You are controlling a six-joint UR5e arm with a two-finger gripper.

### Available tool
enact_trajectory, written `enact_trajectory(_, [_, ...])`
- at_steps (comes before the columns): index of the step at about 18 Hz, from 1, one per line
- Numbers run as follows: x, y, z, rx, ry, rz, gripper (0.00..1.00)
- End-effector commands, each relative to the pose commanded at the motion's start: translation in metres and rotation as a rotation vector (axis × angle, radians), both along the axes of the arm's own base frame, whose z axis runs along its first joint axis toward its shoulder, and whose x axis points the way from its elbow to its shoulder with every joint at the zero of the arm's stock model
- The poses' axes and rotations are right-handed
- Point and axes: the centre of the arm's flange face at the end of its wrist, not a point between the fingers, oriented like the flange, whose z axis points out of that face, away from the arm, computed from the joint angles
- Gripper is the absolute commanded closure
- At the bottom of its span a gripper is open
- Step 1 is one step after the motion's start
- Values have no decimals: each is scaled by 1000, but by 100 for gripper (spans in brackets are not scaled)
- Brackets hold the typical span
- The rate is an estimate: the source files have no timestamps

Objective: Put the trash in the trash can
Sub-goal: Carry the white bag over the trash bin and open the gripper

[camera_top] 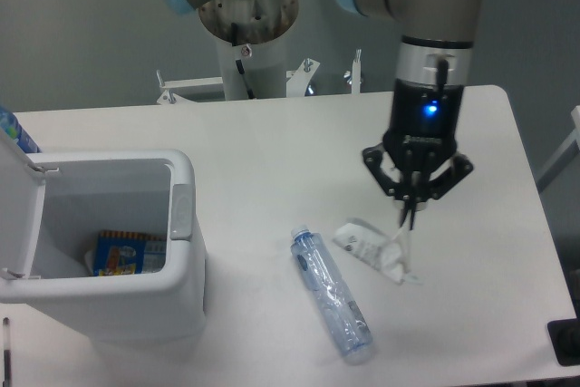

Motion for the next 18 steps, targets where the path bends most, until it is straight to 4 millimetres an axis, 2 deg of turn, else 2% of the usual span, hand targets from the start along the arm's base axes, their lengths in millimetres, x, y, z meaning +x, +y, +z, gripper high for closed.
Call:
enact_trajectory(3, [64,22,19,25,-23,-43,100])
enact_trajectory(5, [105,28,27,33,-32,-84,100])
enact_trajectory(6, [132,29,31,36,-31,-118,100])
enact_trajectory(8, [174,27,30,35,-36,-175,100])
enact_trajectory(10, [213,35,18,16,-50,-238,100])
enact_trajectory(12, [231,41,9,0,-63,-271,100])
enact_trajectory(13, [237,44,6,-2,-66,-283,86])
enact_trajectory(14, [239,46,5,-3,-62,-297,66])
enact_trajectory(15, [241,46,5,-3,-56,-306,36])
enact_trajectory(16, [241,47,6,-2,-57,-304,23])
enact_trajectory(18, [241,47,10,5,-56,-302,7])
